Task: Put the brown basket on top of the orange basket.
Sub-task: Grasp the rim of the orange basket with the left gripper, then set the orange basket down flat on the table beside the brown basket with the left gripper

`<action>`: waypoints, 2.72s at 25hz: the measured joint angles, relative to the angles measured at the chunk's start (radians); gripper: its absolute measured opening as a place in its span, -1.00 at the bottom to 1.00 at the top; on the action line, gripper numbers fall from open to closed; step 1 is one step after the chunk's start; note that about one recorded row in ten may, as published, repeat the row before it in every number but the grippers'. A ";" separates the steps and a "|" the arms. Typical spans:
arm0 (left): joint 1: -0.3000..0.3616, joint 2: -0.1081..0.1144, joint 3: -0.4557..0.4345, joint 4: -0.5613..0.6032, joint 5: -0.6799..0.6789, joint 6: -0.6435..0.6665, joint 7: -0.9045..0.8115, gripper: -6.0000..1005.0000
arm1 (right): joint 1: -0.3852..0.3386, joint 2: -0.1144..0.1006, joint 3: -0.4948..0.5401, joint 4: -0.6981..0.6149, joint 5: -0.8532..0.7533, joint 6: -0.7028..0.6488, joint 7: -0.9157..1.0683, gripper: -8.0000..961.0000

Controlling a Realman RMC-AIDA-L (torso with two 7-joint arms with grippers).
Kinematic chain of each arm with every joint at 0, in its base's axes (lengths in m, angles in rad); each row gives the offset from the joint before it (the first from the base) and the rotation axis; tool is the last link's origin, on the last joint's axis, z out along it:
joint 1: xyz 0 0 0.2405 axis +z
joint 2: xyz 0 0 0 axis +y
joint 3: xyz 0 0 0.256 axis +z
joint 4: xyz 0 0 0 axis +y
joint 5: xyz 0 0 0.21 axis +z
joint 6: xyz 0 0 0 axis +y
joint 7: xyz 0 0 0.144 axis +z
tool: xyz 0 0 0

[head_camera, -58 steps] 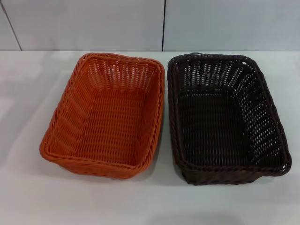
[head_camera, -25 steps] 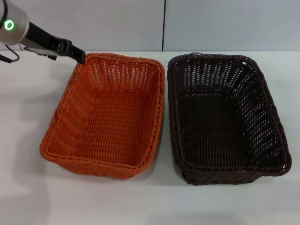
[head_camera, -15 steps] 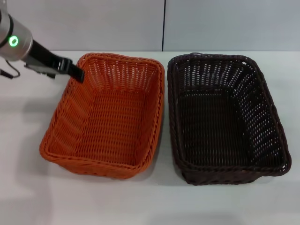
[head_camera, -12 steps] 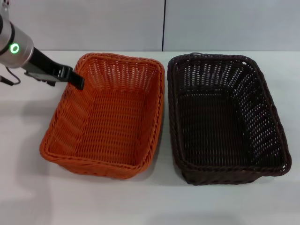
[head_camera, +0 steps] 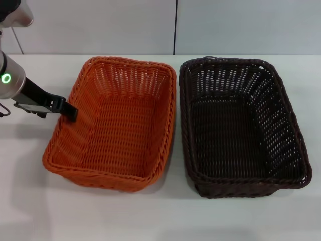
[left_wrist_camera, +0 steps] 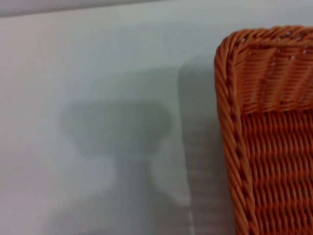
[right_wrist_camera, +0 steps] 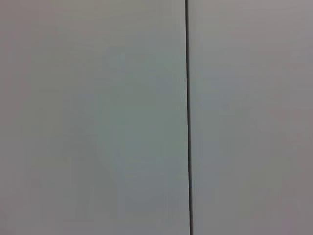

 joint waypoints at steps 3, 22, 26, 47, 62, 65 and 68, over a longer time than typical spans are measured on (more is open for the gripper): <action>0.001 0.000 0.005 -0.003 0.000 0.003 0.002 0.60 | 0.000 0.000 0.000 0.002 0.000 0.000 0.000 0.42; 0.029 -0.008 0.151 -0.002 -0.002 0.008 -0.029 0.49 | -0.012 0.009 0.000 0.008 0.000 0.028 0.000 0.41; 0.044 -0.008 0.174 0.031 -0.002 0.002 -0.029 0.08 | -0.013 0.012 0.000 0.011 0.000 0.031 0.000 0.41; 0.088 -0.002 0.298 0.195 0.000 -0.003 0.085 -0.58 | -0.009 0.015 0.000 0.011 0.003 0.043 0.000 0.40; 0.014 -0.007 0.276 0.218 -0.006 0.070 0.375 -0.58 | -0.018 0.015 -0.002 0.018 -0.005 0.079 0.000 0.39; 0.006 -0.013 0.346 0.197 -0.066 0.035 0.384 -0.58 | -0.021 0.015 -0.002 0.018 -0.005 0.079 0.000 0.39; 0.005 -0.014 0.440 0.179 -0.144 0.010 0.385 -0.58 | -0.026 0.016 -0.002 0.018 -0.006 0.085 0.000 0.39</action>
